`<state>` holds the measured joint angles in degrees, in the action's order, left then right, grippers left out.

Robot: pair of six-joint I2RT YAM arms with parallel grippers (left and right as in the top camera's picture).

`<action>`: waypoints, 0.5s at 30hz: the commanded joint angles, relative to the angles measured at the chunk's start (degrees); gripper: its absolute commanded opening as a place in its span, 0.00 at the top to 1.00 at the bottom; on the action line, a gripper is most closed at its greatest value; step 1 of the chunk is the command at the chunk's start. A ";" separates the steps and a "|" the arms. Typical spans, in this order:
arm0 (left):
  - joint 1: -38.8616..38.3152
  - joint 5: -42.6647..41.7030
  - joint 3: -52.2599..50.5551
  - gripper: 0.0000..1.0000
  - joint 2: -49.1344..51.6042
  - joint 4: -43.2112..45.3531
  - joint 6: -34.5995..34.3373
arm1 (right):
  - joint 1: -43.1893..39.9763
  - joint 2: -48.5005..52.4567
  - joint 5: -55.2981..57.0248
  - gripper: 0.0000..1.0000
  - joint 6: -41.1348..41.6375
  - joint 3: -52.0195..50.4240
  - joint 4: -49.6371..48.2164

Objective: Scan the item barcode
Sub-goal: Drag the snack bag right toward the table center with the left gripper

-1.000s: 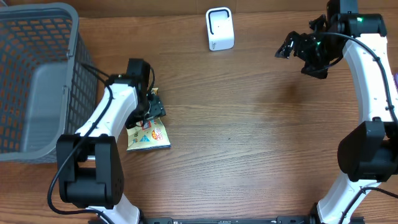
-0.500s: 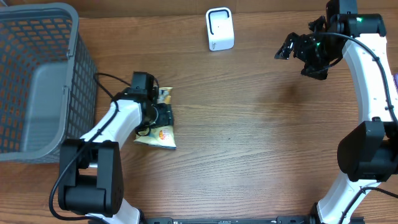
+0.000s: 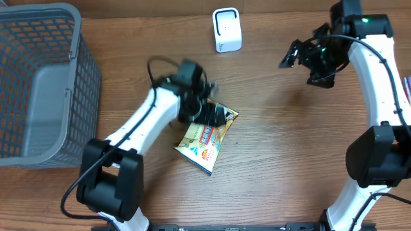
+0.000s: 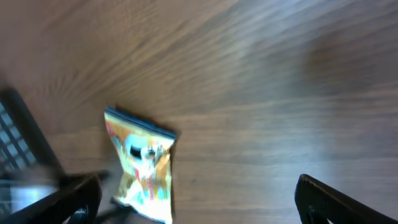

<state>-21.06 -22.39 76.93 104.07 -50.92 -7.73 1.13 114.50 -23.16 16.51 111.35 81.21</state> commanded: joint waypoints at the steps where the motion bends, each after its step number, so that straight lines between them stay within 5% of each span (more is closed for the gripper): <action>1: 2.69 11.13 12.46 0.15 -0.31 -5.73 -8.20 | 3.82 -1.33 -0.46 0.00 0.00 0.02 1.60; 4: 5.40 22.67 17.64 0.20 -0.31 -11.17 -14.23 | 8.28 -1.33 -0.44 0.00 0.02 0.02 2.25; 8: 7.08 22.45 14.91 0.31 -0.24 -14.99 -14.78 | 13.88 -1.33 2.01 0.00 3.63 0.02 0.15; 15: 7.67 24.52 3.54 0.10 -0.24 -10.54 -17.44 | 19.50 -1.33 3.37 0.00 11.21 0.00 -2.29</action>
<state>-13.52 -1.02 85.30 103.92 -63.72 -21.69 18.72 114.50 -21.30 23.35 111.31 79.44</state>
